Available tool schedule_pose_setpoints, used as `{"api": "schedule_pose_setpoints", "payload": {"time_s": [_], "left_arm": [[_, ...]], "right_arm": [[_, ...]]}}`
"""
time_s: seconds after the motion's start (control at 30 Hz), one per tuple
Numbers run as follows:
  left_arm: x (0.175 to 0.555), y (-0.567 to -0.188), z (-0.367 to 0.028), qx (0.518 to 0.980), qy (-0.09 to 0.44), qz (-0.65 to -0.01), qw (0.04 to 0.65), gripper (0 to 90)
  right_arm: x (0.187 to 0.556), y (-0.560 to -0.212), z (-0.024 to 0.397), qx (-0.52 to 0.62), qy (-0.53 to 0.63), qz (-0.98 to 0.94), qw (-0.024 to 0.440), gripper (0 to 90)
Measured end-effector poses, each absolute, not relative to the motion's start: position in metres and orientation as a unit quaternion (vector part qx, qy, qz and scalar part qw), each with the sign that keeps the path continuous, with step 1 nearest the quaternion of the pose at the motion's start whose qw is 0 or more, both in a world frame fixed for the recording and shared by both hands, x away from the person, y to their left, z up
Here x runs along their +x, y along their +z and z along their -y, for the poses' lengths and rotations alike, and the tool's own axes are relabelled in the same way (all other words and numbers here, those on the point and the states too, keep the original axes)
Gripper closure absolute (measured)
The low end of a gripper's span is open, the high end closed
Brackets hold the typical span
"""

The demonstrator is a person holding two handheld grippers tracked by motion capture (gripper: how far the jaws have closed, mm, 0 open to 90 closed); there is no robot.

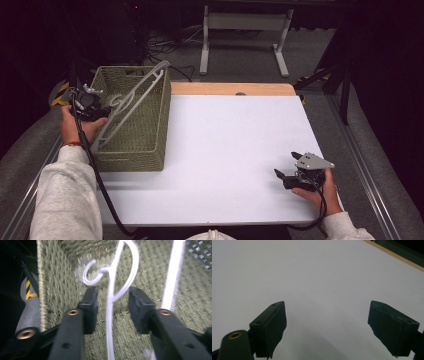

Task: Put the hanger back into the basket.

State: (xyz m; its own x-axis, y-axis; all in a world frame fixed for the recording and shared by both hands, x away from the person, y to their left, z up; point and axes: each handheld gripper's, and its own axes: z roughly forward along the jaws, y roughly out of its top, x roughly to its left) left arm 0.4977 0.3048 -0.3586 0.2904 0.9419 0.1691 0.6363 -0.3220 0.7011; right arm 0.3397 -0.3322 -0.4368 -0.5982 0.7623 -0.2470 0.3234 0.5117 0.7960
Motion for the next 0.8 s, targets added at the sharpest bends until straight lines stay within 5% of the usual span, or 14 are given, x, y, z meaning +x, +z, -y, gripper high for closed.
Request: {"api": "schedule_pose_setpoints", "payload": {"time_s": [0.43,0.8], "left_arm": [[0.477,-0.338,-0.298,0.749,0.301,-0.466,0.362,29.7],[0.444,-0.321,-0.278,0.752,0.287,-0.394,0.444,16.2]], "right_arm": [[0.34,-0.438,0.33,0.329,0.36,-0.821,0.298,16.3],[0.34,-0.437,0.33,0.329,0.362,-0.82,0.296,16.5]]}}
